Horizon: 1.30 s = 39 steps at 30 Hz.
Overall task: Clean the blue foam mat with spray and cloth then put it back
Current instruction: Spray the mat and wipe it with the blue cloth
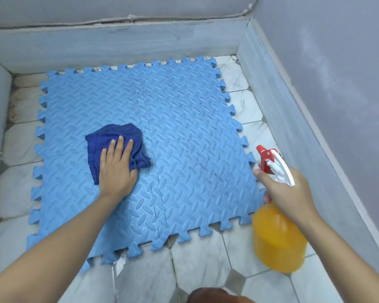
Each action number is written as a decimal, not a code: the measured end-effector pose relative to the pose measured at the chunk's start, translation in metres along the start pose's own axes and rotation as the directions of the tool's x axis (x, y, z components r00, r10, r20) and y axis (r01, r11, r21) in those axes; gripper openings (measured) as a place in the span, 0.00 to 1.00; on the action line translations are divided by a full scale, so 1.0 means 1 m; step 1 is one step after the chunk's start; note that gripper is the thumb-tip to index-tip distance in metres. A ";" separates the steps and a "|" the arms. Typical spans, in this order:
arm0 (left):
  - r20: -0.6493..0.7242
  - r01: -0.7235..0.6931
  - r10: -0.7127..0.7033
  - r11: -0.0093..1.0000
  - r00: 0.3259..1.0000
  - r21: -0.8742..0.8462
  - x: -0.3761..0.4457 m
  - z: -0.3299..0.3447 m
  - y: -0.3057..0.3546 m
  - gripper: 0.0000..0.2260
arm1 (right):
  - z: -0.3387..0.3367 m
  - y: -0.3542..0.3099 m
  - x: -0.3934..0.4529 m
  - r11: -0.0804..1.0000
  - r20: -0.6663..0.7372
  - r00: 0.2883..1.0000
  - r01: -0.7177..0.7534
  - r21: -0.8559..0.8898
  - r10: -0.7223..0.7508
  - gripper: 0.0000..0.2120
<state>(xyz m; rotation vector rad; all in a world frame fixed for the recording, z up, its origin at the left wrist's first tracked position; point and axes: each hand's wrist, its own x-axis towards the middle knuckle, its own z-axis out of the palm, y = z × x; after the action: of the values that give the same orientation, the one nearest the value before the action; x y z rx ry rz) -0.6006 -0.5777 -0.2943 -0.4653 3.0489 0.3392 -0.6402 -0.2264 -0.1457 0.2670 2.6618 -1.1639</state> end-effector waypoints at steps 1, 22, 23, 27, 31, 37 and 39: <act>-0.003 0.003 -0.003 1.000 1.000 -0.003 -0.001 0.000 0.001 0.32 | -0.001 0.001 -0.003 1.000 -0.007 1.000 -0.011 -0.009 0.011 0.07; 0.210 -0.123 0.143 0.987 0.967 -0.105 -0.010 -0.041 0.085 0.37 | -0.002 -0.020 -0.066 0.997 0.007 0.998 0.057 0.060 -0.057 0.14; 0.195 -0.197 0.212 0.976 0.958 -0.096 -0.012 -0.048 0.100 0.36 | -0.002 -0.032 -0.061 0.995 -0.012 0.997 0.082 0.049 -0.081 0.15; 0.142 -0.366 0.362 0.931 0.921 -0.003 -0.016 -0.059 0.138 0.33 | 0.007 -0.059 -0.037 0.996 -0.047 0.995 0.089 0.018 -0.088 0.17; 0.145 -0.381 0.372 0.924 0.917 0.040 -0.018 -0.060 0.131 0.32 | 0.003 -0.054 -0.028 0.996 -0.087 0.993 0.082 0.033 -0.079 0.17; 0.175 -0.369 0.364 0.929 0.915 0.001 -0.024 -0.056 0.122 0.31 | -0.003 -0.014 -0.042 0.994 -0.065 0.998 -0.019 0.111 0.026 0.13; 0.170 -0.419 0.418 0.907 0.892 -0.036 -0.026 -0.054 0.129 0.30 | -0.017 0.006 -0.053 0.984 -0.129 0.990 -0.027 0.177 0.050 0.13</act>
<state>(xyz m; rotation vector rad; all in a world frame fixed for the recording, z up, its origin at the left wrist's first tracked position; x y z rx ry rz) -0.6147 -0.4615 -0.2132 0.2245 2.9479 0.3669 -0.5898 -0.2145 -0.1241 0.4389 2.6540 -1.4163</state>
